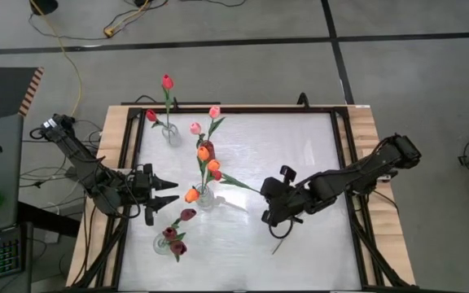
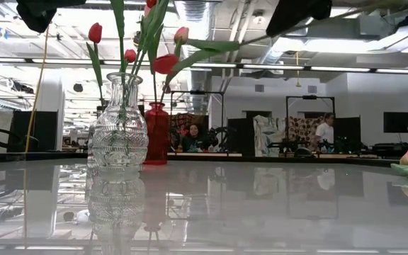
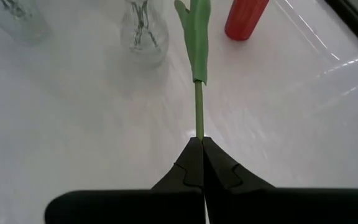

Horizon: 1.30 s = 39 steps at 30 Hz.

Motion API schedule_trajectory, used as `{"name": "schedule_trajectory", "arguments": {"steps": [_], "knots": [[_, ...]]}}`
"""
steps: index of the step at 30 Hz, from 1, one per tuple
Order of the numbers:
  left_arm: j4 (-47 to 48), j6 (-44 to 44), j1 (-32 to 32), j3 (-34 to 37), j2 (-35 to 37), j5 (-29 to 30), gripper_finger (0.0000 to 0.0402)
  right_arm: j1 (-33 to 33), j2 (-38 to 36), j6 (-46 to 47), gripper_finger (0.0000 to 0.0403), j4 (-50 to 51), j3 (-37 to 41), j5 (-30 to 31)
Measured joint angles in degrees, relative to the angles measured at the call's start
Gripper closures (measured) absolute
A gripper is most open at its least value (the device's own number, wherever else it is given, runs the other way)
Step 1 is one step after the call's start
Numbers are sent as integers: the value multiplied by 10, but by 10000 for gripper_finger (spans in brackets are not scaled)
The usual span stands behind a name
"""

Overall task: Sort flowers into vase by color
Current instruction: Put the red tulip into the top transparent vase

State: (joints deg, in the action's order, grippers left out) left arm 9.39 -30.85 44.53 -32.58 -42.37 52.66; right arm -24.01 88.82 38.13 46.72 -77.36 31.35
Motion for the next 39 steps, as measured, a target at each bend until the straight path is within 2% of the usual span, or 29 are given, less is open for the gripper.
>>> {"name": "schedule_trajectory", "arguments": {"steps": [16, 28, 33, 39], "knots": [[1, 0, 0, 0, 0, 1, 223, 0, -89, -2, 385, 28, 0, 3], [-3, 0, 0, 0, 0, 1, 223, 1, -138, -13, 385, 22, 0, 56], [-28, 18, 0, 0, 0, 2, 223, 2, -148, -19, 385, 9, 0, 82], [-95, 79, 0, 0, 0, 2, 223, 8, -151, -87, 385, -61, 0, 90]]}}
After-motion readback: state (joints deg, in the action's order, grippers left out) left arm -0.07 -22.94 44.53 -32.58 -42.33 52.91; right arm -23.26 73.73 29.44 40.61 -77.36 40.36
